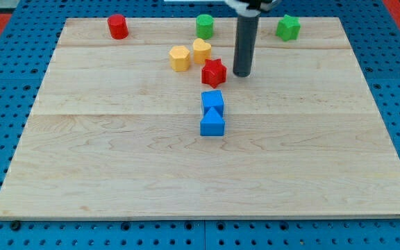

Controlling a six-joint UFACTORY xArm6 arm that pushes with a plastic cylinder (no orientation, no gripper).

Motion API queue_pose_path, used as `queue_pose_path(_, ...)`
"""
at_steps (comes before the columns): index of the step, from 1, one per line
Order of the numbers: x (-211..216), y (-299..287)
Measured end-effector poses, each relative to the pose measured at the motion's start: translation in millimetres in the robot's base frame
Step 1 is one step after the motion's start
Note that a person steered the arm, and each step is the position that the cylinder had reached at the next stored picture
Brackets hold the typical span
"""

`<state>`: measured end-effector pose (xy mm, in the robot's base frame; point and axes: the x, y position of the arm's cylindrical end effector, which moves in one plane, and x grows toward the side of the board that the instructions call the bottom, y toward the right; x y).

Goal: Drag the red star to the center left

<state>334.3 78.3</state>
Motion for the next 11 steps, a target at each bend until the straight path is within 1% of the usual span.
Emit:
queue_pose_path(1, 10, -41)
queue_pose_path(2, 48, -107)
queue_pose_path(3, 59, -185)
queue_pose_path(4, 33, -167)
queue_pose_path(5, 29, -189)
queue_pose_path(6, 71, -258)
queue_pose_path(7, 74, -274)
queue_pose_path(8, 70, -240)
queue_pose_path(11, 70, -239)
